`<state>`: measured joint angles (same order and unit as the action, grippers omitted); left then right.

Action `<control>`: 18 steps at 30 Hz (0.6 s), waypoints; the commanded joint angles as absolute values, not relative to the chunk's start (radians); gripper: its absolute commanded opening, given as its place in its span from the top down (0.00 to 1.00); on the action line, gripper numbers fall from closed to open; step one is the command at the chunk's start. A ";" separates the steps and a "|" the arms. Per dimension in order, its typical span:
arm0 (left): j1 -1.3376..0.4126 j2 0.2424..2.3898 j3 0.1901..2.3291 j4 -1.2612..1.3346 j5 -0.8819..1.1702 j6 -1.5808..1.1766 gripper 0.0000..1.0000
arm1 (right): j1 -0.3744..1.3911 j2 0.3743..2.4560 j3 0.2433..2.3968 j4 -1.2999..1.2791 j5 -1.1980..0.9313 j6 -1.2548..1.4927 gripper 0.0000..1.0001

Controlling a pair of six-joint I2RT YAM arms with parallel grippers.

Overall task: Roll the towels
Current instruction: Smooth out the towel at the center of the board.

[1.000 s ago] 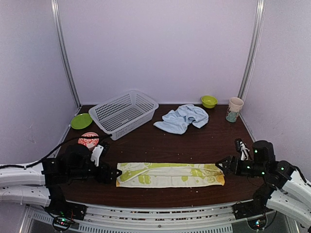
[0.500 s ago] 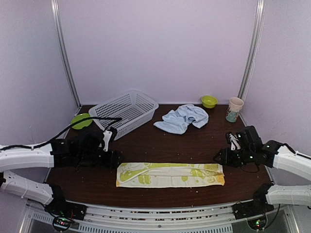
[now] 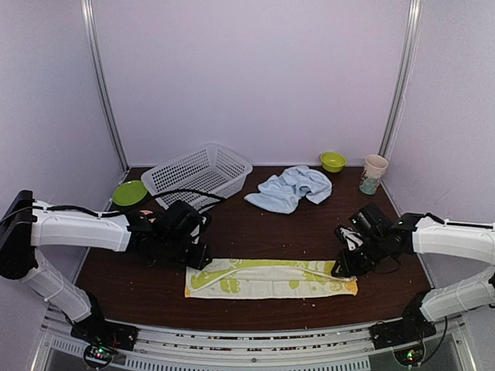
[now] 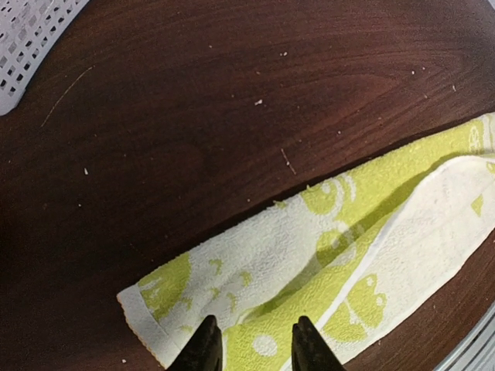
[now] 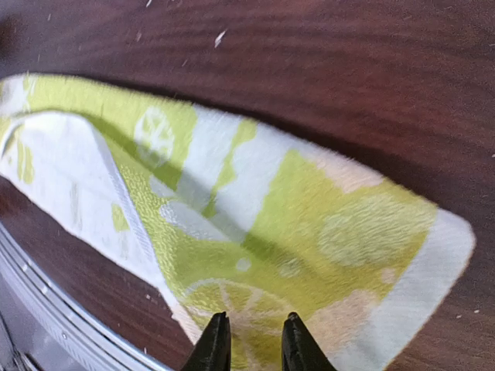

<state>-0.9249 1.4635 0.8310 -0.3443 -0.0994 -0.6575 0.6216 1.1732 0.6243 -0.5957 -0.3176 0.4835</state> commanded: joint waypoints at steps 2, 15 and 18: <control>-0.925 1.461 0.868 -0.367 -0.098 -0.674 0.69 | 0.746 1.202 0.649 -0.694 -0.344 0.487 0.79; -0.925 1.393 0.823 -0.470 -0.176 -0.765 0.69 | 0.720 0.995 0.660 -0.698 -0.046 0.718 0.55; -0.915 1.381 0.795 -0.469 -0.189 -0.793 0.68 | 0.677 0.970 0.599 -0.606 -0.036 0.768 0.54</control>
<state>-0.9249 1.4101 0.8314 -0.4427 -0.1467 -0.7368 0.7227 0.9958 0.6678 -0.7029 -0.1261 0.6632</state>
